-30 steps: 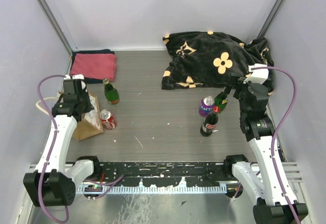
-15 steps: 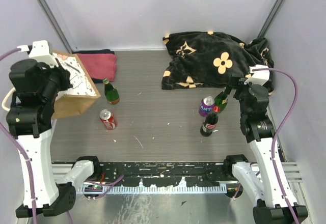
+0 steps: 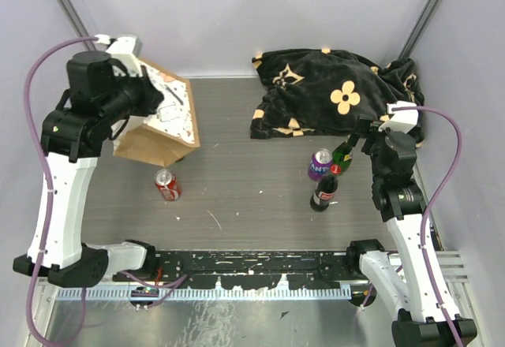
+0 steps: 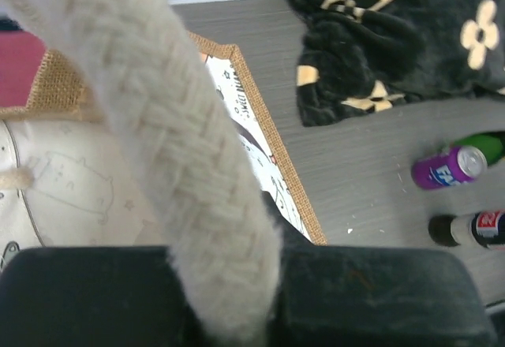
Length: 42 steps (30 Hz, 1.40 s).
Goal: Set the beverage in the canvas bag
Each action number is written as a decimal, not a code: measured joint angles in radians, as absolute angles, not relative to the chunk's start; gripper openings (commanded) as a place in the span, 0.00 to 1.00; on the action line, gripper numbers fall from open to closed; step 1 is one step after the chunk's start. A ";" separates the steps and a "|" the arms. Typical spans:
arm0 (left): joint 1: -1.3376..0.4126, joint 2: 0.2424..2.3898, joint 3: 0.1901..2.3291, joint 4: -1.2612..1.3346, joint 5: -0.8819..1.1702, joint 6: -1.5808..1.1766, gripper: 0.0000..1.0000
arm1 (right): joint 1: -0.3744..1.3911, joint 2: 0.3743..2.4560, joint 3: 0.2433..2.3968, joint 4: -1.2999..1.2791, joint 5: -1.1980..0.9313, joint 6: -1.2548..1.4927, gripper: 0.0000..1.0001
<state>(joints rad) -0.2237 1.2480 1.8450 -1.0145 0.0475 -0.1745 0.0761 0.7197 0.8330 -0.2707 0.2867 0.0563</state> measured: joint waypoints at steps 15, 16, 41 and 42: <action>-0.805 1.546 1.929 -0.905 -0.284 0.042 0.00 | 0.076 0.723 0.833 -0.294 0.295 0.067 1.00; -0.830 1.567 1.926 -0.898 -0.311 0.044 0.00 | 0.076 0.722 0.833 -0.301 0.295 0.068 1.00; -1.188 1.797 1.662 -0.835 -0.731 -0.418 0.00 | 0.076 0.661 0.768 -0.330 0.306 0.076 1.00; -1.205 1.811 1.664 -0.833 -0.746 -0.435 0.00 | 0.076 0.658 0.760 -0.330 0.307 0.077 1.00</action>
